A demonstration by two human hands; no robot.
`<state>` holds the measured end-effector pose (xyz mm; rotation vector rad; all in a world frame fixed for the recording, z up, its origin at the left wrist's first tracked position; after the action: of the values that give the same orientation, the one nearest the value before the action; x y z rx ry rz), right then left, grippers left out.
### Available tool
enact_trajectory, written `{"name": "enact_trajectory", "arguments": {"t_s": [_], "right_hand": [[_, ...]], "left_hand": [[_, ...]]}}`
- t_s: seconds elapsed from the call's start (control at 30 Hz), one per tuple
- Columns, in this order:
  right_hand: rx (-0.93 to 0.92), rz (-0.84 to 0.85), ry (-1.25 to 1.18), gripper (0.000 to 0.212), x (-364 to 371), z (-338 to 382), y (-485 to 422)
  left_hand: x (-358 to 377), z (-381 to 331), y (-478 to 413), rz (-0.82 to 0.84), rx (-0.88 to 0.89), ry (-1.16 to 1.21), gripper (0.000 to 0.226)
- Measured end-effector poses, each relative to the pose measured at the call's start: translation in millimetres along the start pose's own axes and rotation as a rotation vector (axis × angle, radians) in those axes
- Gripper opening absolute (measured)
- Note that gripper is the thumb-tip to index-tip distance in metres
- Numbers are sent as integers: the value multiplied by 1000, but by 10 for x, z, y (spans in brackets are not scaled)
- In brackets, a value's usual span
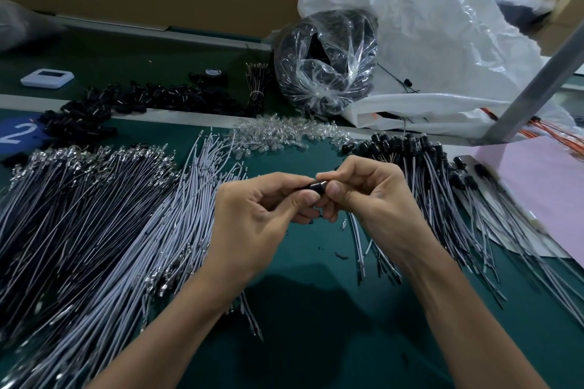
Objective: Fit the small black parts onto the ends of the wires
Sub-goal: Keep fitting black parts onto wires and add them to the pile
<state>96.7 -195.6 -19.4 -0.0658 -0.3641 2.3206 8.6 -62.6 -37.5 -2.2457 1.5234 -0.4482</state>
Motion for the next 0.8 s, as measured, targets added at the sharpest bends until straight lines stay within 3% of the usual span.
{"name": "enact_trajectory", "arguments": {"t_s": [0.2,0.37,0.47,0.53,0.6,0.7,0.8], "right_hand": [[-14,-22,28,8,19,0,9],[-35,-35,190,12,13,76,-7],[-57,-23,189,9,-9,151,38],[-45,-47,64,13,-92,246,105],[-26,-65,-131,18,-267,405,204],[-28,-168,-239,24,-672,747,353],[44,-428,104,22,-1136,979,382]], "left_hand": [[24,-28,18,-40,-50,65,12],[39,-58,-29,-34,-155,128,18],[64,-101,-29,118,-253,253,22],[52,-115,-13,256,-279,262,22],[18,-133,-15,288,-258,221,28],[-34,-139,-47,191,-237,176,48],[-86,-106,-91,-16,-228,120,48]]}}
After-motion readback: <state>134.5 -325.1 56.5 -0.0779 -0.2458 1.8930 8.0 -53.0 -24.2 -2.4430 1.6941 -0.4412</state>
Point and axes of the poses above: each hand's wrist, its own y-axis away from the middle knuckle, its own x-axis out of the palm, z = x × y, the point moved 1 cm from there along -y, towards the middle knuckle, and after that the axes turned 1 degree about z, right-handed, at the moved point
